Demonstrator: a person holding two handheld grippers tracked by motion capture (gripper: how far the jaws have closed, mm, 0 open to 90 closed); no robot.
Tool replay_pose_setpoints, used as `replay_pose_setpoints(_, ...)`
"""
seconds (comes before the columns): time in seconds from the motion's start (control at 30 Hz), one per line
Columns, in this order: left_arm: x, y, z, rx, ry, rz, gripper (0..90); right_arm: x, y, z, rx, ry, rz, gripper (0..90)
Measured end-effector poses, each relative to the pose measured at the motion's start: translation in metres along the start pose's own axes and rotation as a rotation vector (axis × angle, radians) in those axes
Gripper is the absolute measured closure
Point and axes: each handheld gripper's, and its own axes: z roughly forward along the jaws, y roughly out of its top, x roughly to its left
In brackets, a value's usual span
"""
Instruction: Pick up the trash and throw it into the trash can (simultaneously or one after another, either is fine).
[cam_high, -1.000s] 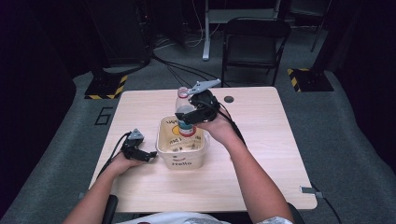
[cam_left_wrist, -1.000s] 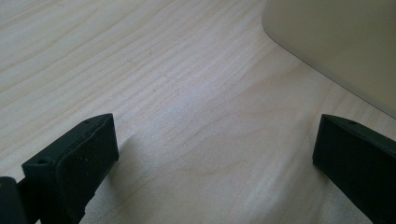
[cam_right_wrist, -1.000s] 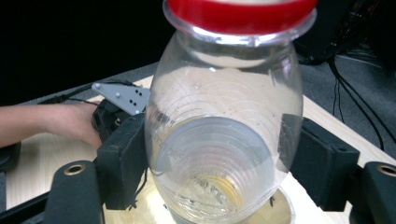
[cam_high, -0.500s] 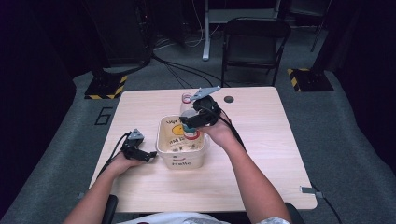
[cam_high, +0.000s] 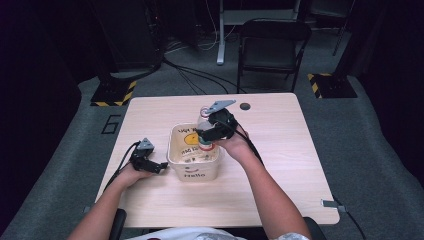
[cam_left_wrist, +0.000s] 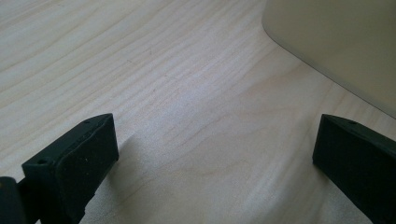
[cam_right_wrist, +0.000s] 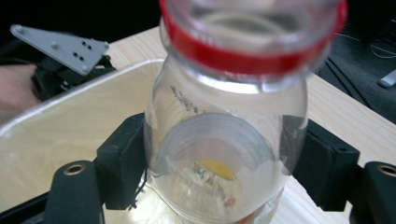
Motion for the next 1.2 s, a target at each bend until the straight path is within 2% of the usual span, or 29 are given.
replay_pose_setpoints(0.07,0.0,0.0,0.0,0.0,0.0,0.0,0.0,0.0,-0.001,0.001,0.006,-0.004,-0.018,25.2)
replay_pose_setpoints(0.2,0.0,0.0,0.0,0.0,0.0,0.0,0.0,0.001,-0.004,0.003,0.01,-0.005,-0.002,25.2)
replay_pose_setpoints(0.53,0.0,0.0,0.0,0.0,0.0,0.0,0.0,0.001,-0.013,0.009,0.034,-0.002,-0.004,25.1)
replay_pose_setpoints(0.77,0.0,0.0,0.0,0.0,0.0,0.0,0.0,0.005,-0.017,0.014,0.046,-0.014,-0.037,25.1)
replay_pose_setpoints(0.87,0.0,0.0,0.0,0.0,0.0,0.0,0.0,0.007,-0.02,0.017,0.058,-0.012,-0.028,25.1)
replay_pose_setpoints(1.2,0.0,0.0,0.0,0.001,0.0,0.0,0.0,0.005,-0.022,0.016,0.048,-0.008,-0.019,24.7)
